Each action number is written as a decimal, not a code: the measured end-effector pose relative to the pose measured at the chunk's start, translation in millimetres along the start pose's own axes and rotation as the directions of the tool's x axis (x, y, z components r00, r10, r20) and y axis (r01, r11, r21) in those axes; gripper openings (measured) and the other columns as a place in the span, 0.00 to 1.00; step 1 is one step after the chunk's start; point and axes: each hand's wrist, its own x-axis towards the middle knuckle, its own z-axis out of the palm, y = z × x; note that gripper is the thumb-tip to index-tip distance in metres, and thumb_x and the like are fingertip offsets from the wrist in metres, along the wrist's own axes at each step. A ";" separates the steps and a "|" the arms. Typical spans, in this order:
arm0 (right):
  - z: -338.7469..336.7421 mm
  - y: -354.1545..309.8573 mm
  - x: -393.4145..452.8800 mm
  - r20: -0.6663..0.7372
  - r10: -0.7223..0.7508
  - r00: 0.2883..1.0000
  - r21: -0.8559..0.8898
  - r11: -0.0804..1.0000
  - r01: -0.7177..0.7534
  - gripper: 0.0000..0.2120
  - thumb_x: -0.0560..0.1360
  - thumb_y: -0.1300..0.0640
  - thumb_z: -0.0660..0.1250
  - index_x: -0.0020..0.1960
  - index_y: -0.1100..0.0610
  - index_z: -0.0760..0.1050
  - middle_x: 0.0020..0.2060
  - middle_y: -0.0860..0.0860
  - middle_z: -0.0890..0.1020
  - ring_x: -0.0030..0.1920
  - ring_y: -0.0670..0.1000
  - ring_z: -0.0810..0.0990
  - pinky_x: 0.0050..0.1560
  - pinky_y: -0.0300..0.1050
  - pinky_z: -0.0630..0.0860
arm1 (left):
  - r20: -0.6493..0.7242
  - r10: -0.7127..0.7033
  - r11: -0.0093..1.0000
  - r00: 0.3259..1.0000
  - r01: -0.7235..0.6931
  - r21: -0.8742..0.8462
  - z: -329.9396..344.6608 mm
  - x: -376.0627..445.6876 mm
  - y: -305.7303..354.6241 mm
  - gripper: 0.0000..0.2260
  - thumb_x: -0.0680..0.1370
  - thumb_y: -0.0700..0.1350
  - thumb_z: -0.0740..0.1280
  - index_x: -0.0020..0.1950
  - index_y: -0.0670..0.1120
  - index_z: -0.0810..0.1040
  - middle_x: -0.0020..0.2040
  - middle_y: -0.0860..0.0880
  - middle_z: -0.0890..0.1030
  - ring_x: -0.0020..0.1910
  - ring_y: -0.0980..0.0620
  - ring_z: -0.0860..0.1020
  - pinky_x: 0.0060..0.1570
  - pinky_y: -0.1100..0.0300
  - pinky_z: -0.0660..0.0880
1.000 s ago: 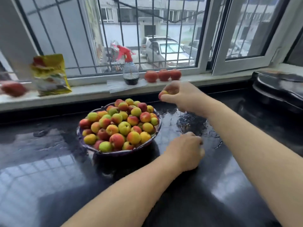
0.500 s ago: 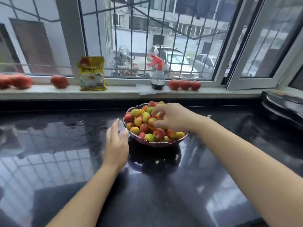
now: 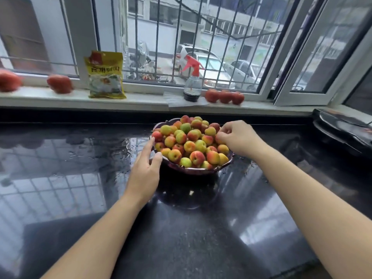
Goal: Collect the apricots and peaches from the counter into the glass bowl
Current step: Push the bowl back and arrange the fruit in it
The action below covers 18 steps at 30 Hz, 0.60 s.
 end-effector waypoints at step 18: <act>29.7 0.3 -20.5 -0.233 -0.180 0.956 0.405 0.875 0.264 0.11 0.82 0.59 0.64 0.62 0.51 0.78 0.57 0.49 0.80 0.56 0.42 0.78 0.56 0.33 0.73 | -0.015 -0.012 0.999 1.000 0.013 0.050 2.7 0.4 -1.0 0.29 0.87 0.57 0.57 0.87 0.58 0.51 0.83 0.52 0.66 0.81 0.49 0.64 0.79 0.45 0.61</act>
